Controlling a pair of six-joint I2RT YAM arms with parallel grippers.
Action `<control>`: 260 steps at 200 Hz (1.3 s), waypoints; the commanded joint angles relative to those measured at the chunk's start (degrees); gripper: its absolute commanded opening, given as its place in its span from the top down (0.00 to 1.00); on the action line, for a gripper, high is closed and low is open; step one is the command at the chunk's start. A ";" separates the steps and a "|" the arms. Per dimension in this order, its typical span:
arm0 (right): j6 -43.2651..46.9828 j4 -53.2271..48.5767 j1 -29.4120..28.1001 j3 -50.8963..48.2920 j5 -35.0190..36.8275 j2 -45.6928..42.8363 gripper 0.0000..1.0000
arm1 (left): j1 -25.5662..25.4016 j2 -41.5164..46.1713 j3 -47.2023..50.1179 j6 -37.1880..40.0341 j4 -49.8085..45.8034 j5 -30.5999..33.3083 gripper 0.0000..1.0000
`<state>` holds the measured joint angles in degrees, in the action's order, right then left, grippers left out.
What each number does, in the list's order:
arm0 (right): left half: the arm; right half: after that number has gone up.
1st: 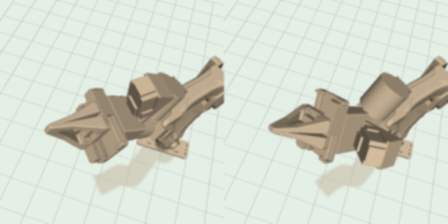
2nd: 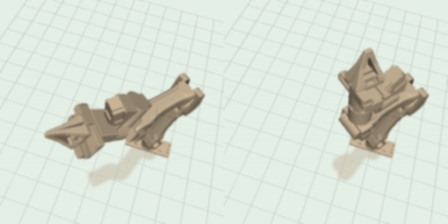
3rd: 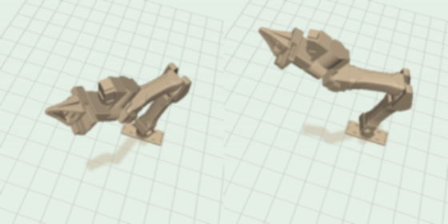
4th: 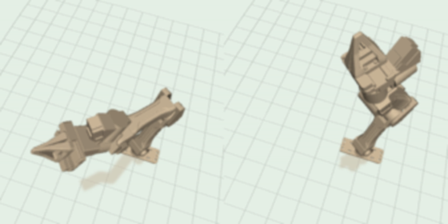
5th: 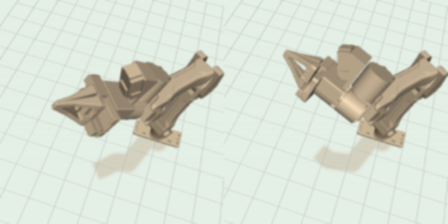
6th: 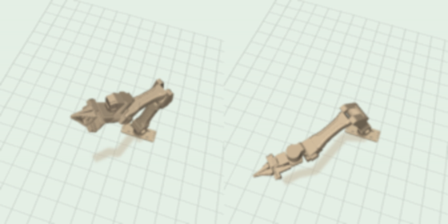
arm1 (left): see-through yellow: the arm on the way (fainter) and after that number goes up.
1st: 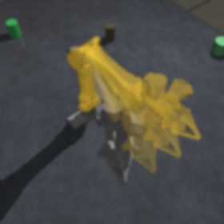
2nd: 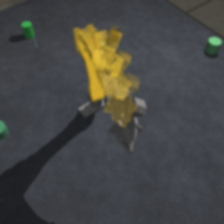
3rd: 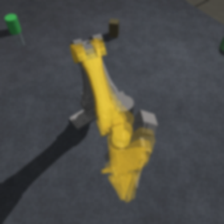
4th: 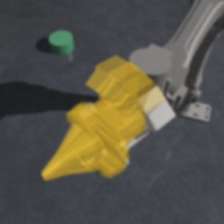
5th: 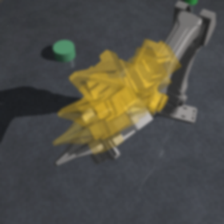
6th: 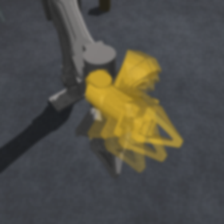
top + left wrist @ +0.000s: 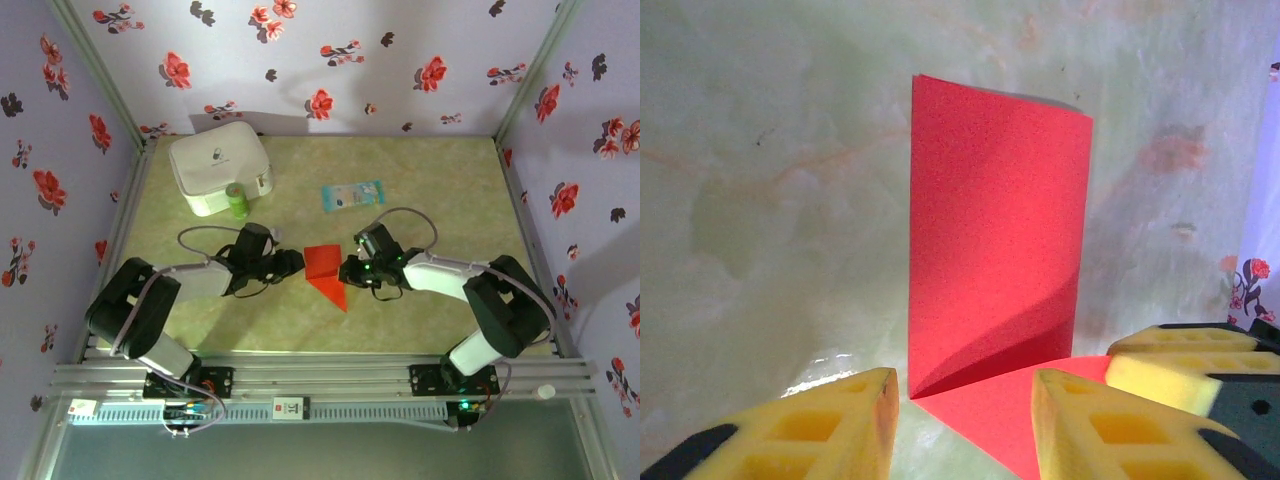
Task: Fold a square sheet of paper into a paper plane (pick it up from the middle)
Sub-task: Fourth fold the wing at the center of the table.
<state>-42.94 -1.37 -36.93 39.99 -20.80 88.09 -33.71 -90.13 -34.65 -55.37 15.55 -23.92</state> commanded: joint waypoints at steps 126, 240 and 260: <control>1.90 4.50 2.73 -2.24 -5.22 -3.07 0.97 | 0.63 -5.05 -1.70 -1.88 3.87 -3.85 0.60; 1.52 7.69 4.48 -4.47 -7.76 -3.61 0.97 | 0.71 -9.21 -5.23 -3.56 6.61 -6.65 0.58; 1.54 7.95 4.74 -4.70 -7.96 -3.59 0.97 | 0.73 -10.39 -5.75 -4.01 7.95 -7.26 0.60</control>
<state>-41.98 5.08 -32.86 36.23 -27.55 85.27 -33.45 -98.96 -38.81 -58.33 20.93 -29.36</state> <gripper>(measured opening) 0.046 0.415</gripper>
